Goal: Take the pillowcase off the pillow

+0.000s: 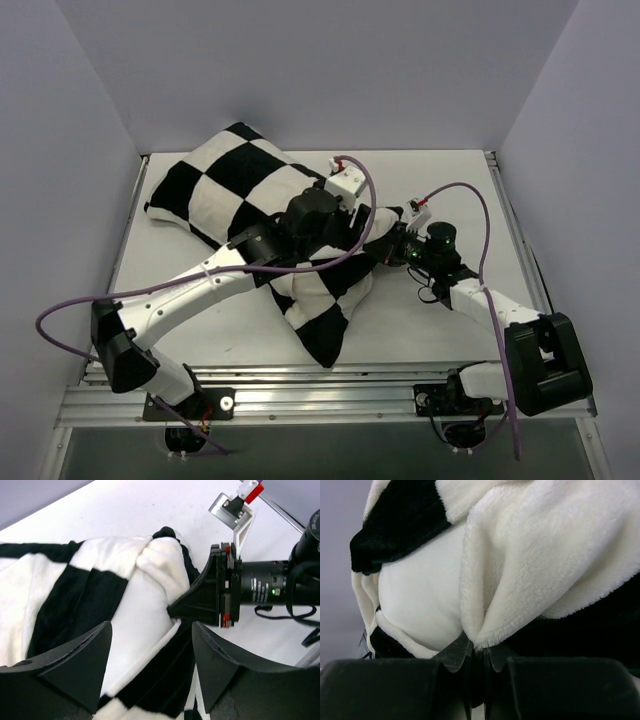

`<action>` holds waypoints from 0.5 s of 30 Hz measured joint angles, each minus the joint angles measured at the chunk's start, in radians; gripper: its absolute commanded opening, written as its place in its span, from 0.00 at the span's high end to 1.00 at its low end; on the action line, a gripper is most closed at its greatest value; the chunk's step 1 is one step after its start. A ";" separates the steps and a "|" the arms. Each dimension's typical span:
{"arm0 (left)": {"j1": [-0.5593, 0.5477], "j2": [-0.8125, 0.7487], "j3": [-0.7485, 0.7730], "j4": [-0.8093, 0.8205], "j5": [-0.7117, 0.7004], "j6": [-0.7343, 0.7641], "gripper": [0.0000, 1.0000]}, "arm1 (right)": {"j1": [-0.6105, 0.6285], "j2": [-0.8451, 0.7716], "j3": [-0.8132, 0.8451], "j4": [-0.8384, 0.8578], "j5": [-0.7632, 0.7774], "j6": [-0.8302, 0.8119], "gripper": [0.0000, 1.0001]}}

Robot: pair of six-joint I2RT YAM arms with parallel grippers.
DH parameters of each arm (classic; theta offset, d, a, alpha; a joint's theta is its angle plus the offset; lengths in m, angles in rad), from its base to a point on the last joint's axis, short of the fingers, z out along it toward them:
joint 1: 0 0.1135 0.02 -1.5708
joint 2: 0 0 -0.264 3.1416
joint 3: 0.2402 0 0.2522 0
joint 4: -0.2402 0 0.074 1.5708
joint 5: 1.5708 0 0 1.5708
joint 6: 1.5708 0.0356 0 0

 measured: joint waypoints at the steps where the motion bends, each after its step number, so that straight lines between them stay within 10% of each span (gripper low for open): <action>1: -0.003 0.030 0.032 -0.001 -0.003 0.008 0.27 | 0.003 -0.005 0.000 0.002 -0.001 0.000 1.00; 15: -0.003 0.413 0.224 -0.150 -0.045 0.092 0.28 | -0.011 -0.040 -0.072 -0.071 0.180 0.034 1.00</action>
